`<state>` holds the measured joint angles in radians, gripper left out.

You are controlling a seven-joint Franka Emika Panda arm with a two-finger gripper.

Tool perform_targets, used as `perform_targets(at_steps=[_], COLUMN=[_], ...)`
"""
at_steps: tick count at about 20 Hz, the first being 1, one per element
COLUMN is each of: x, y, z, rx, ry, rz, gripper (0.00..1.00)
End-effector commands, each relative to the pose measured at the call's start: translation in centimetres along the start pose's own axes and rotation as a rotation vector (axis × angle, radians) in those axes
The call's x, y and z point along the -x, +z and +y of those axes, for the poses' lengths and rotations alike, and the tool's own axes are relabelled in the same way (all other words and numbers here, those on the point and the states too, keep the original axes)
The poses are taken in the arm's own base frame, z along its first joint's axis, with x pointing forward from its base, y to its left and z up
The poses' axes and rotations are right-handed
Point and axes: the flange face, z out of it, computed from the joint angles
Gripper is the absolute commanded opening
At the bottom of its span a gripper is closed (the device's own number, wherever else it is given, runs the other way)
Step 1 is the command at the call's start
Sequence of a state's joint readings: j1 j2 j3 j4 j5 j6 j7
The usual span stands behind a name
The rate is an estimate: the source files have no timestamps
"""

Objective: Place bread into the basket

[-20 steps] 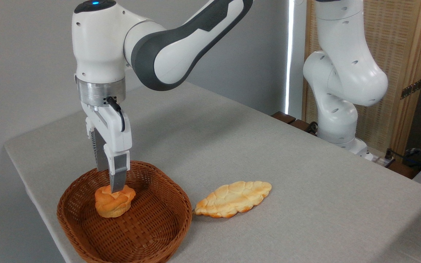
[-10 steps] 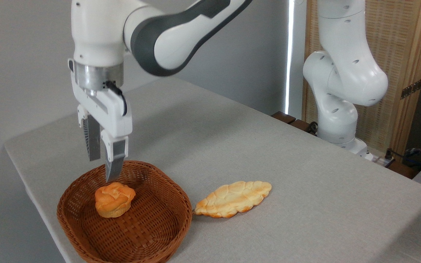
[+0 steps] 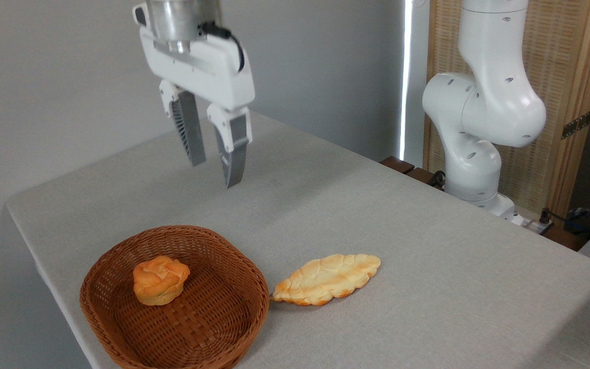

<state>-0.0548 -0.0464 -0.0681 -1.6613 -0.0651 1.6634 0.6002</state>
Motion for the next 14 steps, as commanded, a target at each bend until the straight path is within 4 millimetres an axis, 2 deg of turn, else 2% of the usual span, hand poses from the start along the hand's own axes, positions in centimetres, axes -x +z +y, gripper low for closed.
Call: perform_targets(at_steps=[1, 6, 14], x=[-0.1, 0.1, 0.5], y=[-0.8, -1.8, -1.8], z=[0.3, 0.4, -0.3], rx=[0.005, 0.006, -0.027], ry=[-0.015, -0.013, -0.019], rz=[-0.037, -0.042, -0.069], gripper=[1.00, 1.00, 1.00])
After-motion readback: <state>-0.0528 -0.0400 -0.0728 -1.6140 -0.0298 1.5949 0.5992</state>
